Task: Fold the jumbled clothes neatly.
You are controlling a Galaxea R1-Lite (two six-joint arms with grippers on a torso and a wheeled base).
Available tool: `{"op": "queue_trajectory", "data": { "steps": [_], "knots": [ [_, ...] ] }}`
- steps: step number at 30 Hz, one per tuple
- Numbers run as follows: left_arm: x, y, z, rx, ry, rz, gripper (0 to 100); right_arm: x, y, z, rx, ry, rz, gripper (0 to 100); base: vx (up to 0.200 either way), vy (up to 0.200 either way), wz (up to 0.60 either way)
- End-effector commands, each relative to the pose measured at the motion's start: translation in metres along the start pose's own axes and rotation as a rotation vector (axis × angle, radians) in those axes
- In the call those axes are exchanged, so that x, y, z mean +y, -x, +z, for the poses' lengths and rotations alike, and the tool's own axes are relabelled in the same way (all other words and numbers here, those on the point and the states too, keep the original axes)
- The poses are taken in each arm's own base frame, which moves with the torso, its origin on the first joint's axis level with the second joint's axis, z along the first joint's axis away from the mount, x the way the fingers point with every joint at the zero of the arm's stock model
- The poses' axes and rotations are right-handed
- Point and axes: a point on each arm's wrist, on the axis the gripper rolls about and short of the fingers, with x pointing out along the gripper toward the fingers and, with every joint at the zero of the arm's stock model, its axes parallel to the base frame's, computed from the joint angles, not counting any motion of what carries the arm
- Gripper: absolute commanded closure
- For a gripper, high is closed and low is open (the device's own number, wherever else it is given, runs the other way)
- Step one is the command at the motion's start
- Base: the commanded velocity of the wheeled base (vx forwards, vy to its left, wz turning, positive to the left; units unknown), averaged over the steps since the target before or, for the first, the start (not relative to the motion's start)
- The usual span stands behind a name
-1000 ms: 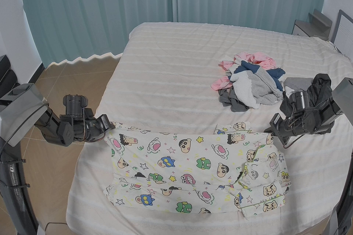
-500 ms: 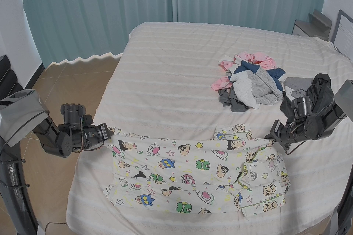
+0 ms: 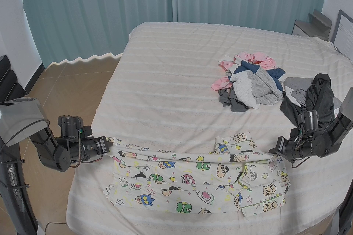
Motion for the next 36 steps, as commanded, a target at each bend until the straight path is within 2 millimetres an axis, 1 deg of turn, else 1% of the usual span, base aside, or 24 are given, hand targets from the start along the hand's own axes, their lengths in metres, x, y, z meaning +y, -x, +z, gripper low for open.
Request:
{"op": "queue_trajectory", "data": {
  "steps": [1,5,9,10,16,21,26,36],
  "knots": [
    [0.004,0.010,-0.021,0.057,-0.018,0.014,100,-0.007,0.008,-0.020,0.024,0.050,-0.008,100,0.000,0.000,0.00],
    [0.006,0.016,-0.033,0.066,-0.034,0.015,100,-0.012,0.010,-0.034,0.047,0.073,-0.016,100,0.000,0.000,0.00],
    [0.006,0.016,-0.035,0.069,-0.038,0.016,100,-0.012,0.010,-0.037,0.050,0.080,-0.016,100,0.000,0.000,0.00],
    [0.007,0.020,-0.043,0.076,-0.043,0.016,100,-0.017,0.012,-0.047,0.065,0.103,-0.022,100,0.000,0.000,0.00],
    [0.008,0.022,-0.048,0.092,-0.040,0.020,100,-0.023,0.014,-0.057,0.084,0.121,-0.035,100,0.000,0.000,0.00],
    [0.008,0.024,-0.052,0.107,-0.035,0.022,100,-0.029,0.005,-0.062,0.080,0.150,-0.085,100,0.000,0.000,0.00],
    [0.010,0.021,-0.054,0.116,-0.033,0.025,100,-0.031,-0.002,-0.069,0.085,0.160,-0.089,100,0.000,0.000,0.00],
    [0.012,0.017,-0.055,0.120,-0.027,0.028,100,-0.032,-0.005,-0.074,0.079,0.169,-0.082,100,0.000,0.000,0.00]
  ]
}}
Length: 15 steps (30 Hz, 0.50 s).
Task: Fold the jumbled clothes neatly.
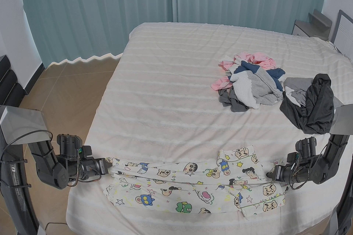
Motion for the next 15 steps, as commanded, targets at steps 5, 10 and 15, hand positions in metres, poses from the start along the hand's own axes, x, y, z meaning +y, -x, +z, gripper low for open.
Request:
{"op": "queue_trajectory", "data": {
  "steps": [5,10,15],
  "knots": [
    [0.001,-0.003,-0.002,0.011,0.005,0.001,0,-0.002,-0.004,-0.004,0.016,-0.003,-0.013,0,0.000,0.000,0.00],
    [0.001,-0.003,-0.002,0.004,0.006,0.002,0,-0.001,-0.001,-0.003,0.009,-0.004,-0.010,0,0.000,0.000,0.00],
    [0.004,0.002,0.001,-0.048,0.014,0.009,0,0.000,0.011,0.006,-0.046,-0.016,-0.011,0,0.000,0.000,0.00]
  ]
}}
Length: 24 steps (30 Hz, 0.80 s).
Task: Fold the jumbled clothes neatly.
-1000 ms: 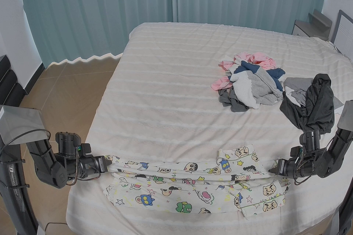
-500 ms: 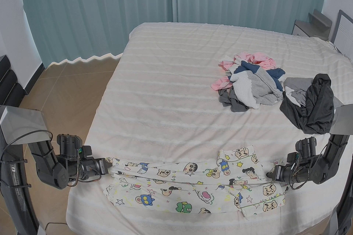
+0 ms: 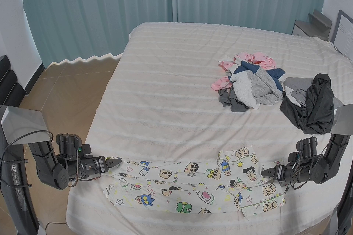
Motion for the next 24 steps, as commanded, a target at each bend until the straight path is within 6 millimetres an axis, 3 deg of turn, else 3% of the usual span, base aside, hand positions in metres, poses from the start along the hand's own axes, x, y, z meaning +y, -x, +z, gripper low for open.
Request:
{"op": "queue_trajectory", "data": {
  "steps": [1,11,12,14,15,19,24],
  "knots": [
    [0.005,0.004,0.000,-0.020,0.026,0.011,0,0.002,0.012,0.006,-0.046,-0.004,0.008,0,0.000,0.000,0.00],
    [0.022,0.020,0.020,-0.148,0.167,0.036,0,-0.006,0.042,0.023,-0.168,-0.038,0.003,0,0.000,0.000,0.00],
    [0.025,0.031,0.031,-0.203,0.248,0.025,0,-0.004,0.047,0.030,-0.206,-0.048,0.017,0,0.000,0.000,0.00],
    [0.025,0.031,0.031,-0.203,0.248,0.025,0,-0.004,0.047,0.030,-0.206,-0.048,0.017,0,0.000,0.000,0.00],
    [0.024,0.046,0.044,-0.257,0.367,-0.006,0,0.006,0.050,0.044,-0.258,-0.076,0.055,0,0.000,0.000,0.00],
    [0.027,0.060,0.040,-0.220,0.477,-0.082,0,0.029,0.040,0.058,-0.277,-0.102,0.125,0,0.000,0.000,0.00],
    [0.034,0.069,0.021,-0.114,0.533,-0.163,0,0.048,0.015,0.054,-0.220,-0.088,0.161,0,0.000,0.000,0.00]
  ]
}}
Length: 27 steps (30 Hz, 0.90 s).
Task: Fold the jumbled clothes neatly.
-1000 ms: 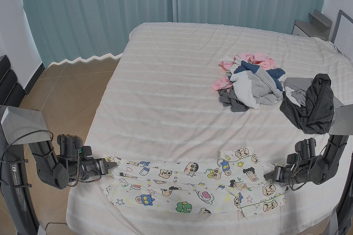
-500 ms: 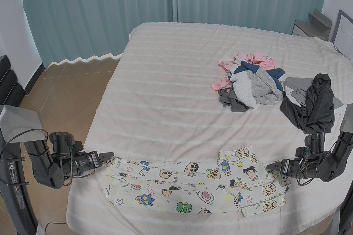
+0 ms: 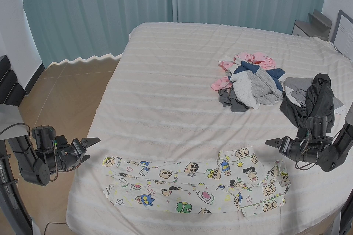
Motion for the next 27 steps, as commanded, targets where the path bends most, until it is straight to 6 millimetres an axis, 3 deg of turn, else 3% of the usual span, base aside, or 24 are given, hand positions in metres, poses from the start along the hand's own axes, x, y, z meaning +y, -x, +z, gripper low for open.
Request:
{"op": "queue_trajectory", "data": {
  "steps": [1,9,27],
  "knots": [
    [0.011,0.027,-0.007,0.074,0.082,-0.046,0,0.023,-0.032,-0.011,0.055,0.024,0.054,0,0.000,0.000,0.00],
    [0.019,0.034,-0.015,0.140,0.113,-0.077,0,0.018,-0.063,-0.025,0.103,0.034,0.026,0,0.000,0.000,0.00],
    [0.037,0.033,-0.032,0.089,0.038,-0.109,0,0.024,-0.084,-0.038,0.124,0.070,0.058,0,0.000,0.000,0.00]
  ]
}}
